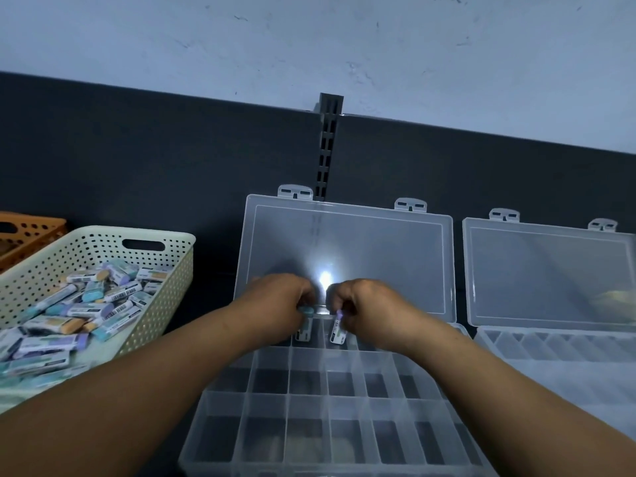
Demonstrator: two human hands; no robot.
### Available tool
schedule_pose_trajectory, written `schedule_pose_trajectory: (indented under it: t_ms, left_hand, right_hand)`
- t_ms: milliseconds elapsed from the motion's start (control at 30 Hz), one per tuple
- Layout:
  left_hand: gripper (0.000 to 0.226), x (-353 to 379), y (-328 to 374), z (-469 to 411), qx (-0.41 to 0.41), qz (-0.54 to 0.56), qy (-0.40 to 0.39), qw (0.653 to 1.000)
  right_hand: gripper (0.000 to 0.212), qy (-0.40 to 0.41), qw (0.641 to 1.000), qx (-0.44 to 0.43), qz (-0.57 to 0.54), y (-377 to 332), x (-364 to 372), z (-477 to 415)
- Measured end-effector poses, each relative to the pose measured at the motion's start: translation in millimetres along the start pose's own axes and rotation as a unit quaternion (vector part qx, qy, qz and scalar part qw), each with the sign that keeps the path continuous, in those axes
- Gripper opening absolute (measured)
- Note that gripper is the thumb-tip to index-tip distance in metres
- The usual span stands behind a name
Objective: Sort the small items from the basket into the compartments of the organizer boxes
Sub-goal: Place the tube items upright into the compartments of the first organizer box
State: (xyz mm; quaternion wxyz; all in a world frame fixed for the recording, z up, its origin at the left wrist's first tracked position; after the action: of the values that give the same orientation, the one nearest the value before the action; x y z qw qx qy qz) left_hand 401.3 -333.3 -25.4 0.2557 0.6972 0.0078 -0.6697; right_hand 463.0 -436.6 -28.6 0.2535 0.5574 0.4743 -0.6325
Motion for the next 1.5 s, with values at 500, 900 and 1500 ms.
schedule_pose_trajectory:
  t_ms: [500, 900, 1500]
  left_hand:
    - [0.038, -67.4, -40.6, 25.4, 0.007, 0.033, 0.125, 0.992]
    - [0.041, -129.8, -212.6, 98.4, -0.188, -0.012, 0.162, 0.969]
    - [0.033, -112.1, -273.4, 124.0, -0.169, 0.000, 0.165, 0.972]
  right_hand:
    - [0.014, 0.073, 0.996, -0.050, 0.020, -59.1, -43.6, -12.2]
    - [0.033, 0.023, 0.978, -0.202, 0.040, -212.6, 7.6, -94.0]
    - [0.074, -0.166, 0.965, -0.154, 0.130, -270.5, 122.8, -186.1]
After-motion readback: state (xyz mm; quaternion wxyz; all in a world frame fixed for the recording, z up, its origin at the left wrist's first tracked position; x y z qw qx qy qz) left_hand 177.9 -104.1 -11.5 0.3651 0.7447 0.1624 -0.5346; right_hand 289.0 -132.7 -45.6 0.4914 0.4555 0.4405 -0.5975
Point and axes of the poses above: each hand's wrist, its own z-axis away from the middle knuckle, its own x-axis out of the palm, y = z × x, the point moved 8 cm from there along -z, towards the middle knuckle, and after that the axes turned 13 degrees about -x, right-handed, at the moved point
